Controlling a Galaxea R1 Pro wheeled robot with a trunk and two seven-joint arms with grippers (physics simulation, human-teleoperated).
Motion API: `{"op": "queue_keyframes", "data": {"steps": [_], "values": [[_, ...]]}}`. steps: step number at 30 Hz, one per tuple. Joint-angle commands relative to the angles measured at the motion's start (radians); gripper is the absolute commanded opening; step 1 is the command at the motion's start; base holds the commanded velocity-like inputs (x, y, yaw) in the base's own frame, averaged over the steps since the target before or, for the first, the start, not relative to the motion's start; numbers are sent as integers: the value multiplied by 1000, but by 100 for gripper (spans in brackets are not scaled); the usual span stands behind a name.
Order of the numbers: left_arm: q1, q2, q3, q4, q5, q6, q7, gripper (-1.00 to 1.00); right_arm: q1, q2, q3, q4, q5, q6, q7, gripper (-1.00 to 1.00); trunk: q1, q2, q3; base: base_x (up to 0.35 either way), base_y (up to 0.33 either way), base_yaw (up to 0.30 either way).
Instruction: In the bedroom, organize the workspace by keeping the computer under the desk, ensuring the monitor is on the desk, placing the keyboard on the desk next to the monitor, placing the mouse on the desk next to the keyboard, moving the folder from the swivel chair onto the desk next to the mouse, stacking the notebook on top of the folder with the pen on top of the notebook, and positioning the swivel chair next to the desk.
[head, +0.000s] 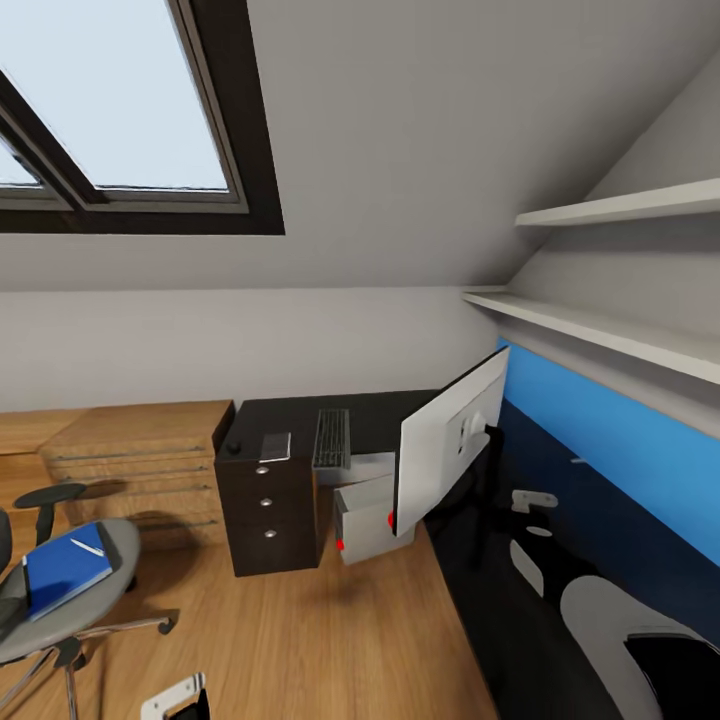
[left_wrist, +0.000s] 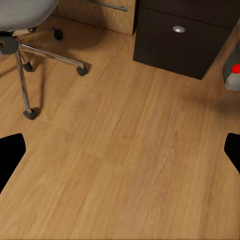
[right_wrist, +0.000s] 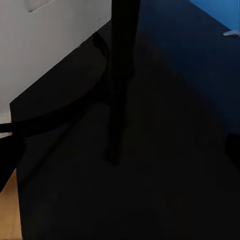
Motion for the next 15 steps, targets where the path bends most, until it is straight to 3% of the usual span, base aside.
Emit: {"op": "queue_keyframes", "data": {"steps": [1,5,15], "values": [[-1,2,-8,0,10,-14,6,100,0,-1,5,4,-10,-2,-4,100,1,-1,0,130,0,0],[-1,2,-10,0,10,-65,4,100,0,-7,6,21,-8,0,-7,100,1,-1,0,236,0,0],[-1,2,-11,0,12,-78,3,100,-1,-10,6,24,-7,49,-67,100,1,-1,0,104,0,0]]}}
